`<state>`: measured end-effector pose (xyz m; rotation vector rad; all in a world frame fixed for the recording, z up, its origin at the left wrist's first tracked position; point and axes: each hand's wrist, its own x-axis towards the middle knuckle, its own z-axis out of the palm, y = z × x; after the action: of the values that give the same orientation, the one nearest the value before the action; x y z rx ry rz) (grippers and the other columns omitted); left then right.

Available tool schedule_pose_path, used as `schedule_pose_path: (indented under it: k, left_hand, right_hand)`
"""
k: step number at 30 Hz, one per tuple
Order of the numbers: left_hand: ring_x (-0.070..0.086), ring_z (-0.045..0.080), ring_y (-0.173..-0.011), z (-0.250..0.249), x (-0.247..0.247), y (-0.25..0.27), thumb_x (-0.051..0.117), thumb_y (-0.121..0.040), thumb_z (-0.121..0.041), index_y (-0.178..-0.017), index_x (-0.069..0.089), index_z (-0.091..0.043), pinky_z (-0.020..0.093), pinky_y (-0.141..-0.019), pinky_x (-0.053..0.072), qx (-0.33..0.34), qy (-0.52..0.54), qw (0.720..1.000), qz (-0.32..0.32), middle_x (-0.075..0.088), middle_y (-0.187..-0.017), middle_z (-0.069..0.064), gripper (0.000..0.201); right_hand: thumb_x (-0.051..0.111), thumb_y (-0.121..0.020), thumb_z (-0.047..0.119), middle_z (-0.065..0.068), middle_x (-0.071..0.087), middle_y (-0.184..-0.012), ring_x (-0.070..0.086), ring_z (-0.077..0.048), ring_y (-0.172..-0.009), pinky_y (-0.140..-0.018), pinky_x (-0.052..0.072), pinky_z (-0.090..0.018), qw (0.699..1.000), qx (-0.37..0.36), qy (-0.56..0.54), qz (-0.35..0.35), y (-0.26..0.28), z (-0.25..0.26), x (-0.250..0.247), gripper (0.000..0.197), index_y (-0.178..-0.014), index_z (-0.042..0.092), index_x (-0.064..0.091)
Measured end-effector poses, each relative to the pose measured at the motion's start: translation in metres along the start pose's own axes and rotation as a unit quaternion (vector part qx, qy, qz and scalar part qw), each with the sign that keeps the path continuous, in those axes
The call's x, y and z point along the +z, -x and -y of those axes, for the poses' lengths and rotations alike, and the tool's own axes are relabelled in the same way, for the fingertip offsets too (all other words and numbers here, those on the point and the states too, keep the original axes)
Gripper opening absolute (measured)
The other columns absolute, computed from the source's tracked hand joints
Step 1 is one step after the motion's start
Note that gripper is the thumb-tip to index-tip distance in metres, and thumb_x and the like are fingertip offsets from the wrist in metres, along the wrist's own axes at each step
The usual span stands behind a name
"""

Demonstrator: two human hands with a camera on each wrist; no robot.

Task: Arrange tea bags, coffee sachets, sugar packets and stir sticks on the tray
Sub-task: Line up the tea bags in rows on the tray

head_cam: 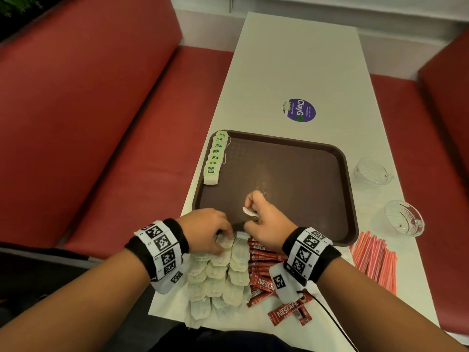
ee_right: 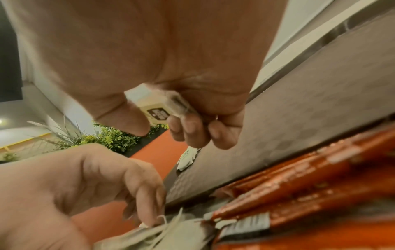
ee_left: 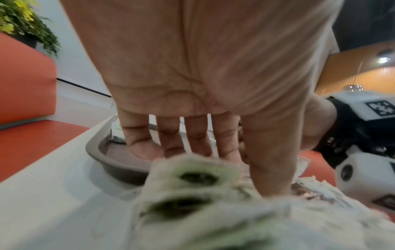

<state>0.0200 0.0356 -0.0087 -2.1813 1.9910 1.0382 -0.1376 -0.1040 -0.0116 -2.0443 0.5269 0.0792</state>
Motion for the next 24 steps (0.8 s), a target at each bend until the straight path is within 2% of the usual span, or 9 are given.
schedule_pose_path:
  k: [3, 5, 8, 13, 16, 18, 20, 24]
  left_hand:
    - [0.05, 0.011, -0.103, -0.003, 0.006, 0.0, 0.072, -0.083, -0.041, -0.115, 0.066, -0.03, 0.031, -0.09, 0.045, 0.001, -0.012, 1.0, -0.014, 0.057, -0.112, -0.01, 0.035]
    - [0.052, 0.012, -0.105, -0.004, 0.006, -0.001, 0.066, -0.088, -0.038, -0.114, 0.067, -0.029, 0.032, -0.091, 0.046, 0.003, -0.022, 0.999, -0.028, 0.059, -0.113, -0.01, 0.027]
    - [0.056, 0.014, -0.106, -0.003, 0.004, -0.003, 0.058, -0.095, -0.036, -0.113, 0.069, -0.028, 0.034, -0.092, 0.046, -0.005, -0.022, 0.998, -0.054, 0.063, -0.109, -0.008, 0.022]
    - [0.058, 0.01, -0.093, -0.004, -0.01, 0.002, 0.06, -0.096, -0.033, -0.106, 0.07, -0.028, 0.031, -0.084, 0.046, 0.01, 0.046, 0.984, -0.171, 0.067, -0.095, -0.012, 0.015]
    - [0.056, 0.006, -0.085, -0.008, -0.015, 0.005, 0.063, -0.095, -0.031, -0.102, 0.071, -0.026, 0.029, -0.079, 0.046, 0.022, 0.086, 0.97, -0.228, 0.064, -0.089, -0.014, 0.011]
    - [0.052, -0.001, -0.078, -0.008, -0.017, 0.007, 0.065, -0.095, -0.028, -0.1, 0.072, -0.024, 0.022, -0.074, 0.043, 0.033, 0.102, 0.957, -0.271, 0.057, -0.081, -0.019, 0.01]
    - [0.051, -0.004, -0.075, -0.007, -0.02, 0.007, 0.067, -0.094, -0.025, -0.099, 0.073, -0.021, 0.019, -0.072, 0.041, 0.049, 0.112, 0.944, -0.307, 0.057, -0.078, -0.021, 0.009]
    - [0.062, 0.008, -0.081, -0.003, -0.022, 0.006, 0.071, -0.09, -0.028, -0.1, 0.072, -0.027, 0.034, -0.077, 0.052, 0.043, 0.187, 0.928, -0.319, 0.068, -0.088, -0.011, 0.009]
  right_hand:
    - [0.061, -0.083, 0.016, 0.003, 0.058, -0.082, 0.051, -0.011, -0.063, -0.065, 0.046, -0.036, 0.999, 0.0, 0.034, 0.003, 0.002, -0.007, 0.001, 0.028, -0.105, 0.026, 0.047]
    - [0.062, -0.085, 0.017, 0.004, 0.065, -0.087, 0.06, -0.013, -0.073, -0.072, 0.054, -0.036, 0.998, 0.002, 0.061, 0.004, 0.003, -0.009, 0.001, 0.019, -0.1, 0.027, 0.056]
    - [0.069, -0.084, 0.019, 0.006, 0.067, -0.083, 0.063, -0.014, -0.077, -0.077, 0.056, -0.037, 0.997, -0.004, 0.075, 0.013, 0.005, -0.009, 0.002, 0.013, -0.09, 0.027, 0.062]
    - [0.075, -0.083, 0.031, 0.009, 0.066, -0.083, 0.061, -0.01, -0.077, -0.072, 0.054, -0.031, 0.997, -0.025, 0.071, -0.011, 0.001, -0.007, 0.003, 0.019, -0.096, 0.029, 0.062]
    - [0.069, -0.088, 0.026, 0.009, 0.062, -0.073, 0.058, -0.01, -0.067, -0.067, 0.051, -0.033, 0.997, -0.052, 0.054, -0.033, -0.002, -0.003, 0.003, 0.009, -0.087, 0.026, 0.061]
    - [0.067, -0.089, 0.022, 0.008, 0.058, -0.068, 0.053, -0.01, -0.063, -0.063, 0.048, -0.034, 0.996, -0.064, 0.053, -0.043, -0.005, 0.0, 0.003, 0.014, -0.079, 0.026, 0.057]
    - [0.066, -0.089, 0.021, 0.009, 0.056, -0.066, 0.052, -0.008, -0.061, -0.062, 0.047, -0.032, 0.995, -0.068, 0.049, -0.055, -0.008, 0.003, 0.002, 0.015, -0.078, 0.025, 0.057]
    - [0.065, -0.09, 0.017, 0.008, 0.054, -0.065, 0.05, -0.008, -0.058, -0.057, 0.043, -0.029, 0.991, -0.09, 0.063, -0.076, -0.011, 0.009, 0.001, 0.018, -0.076, 0.022, 0.055]
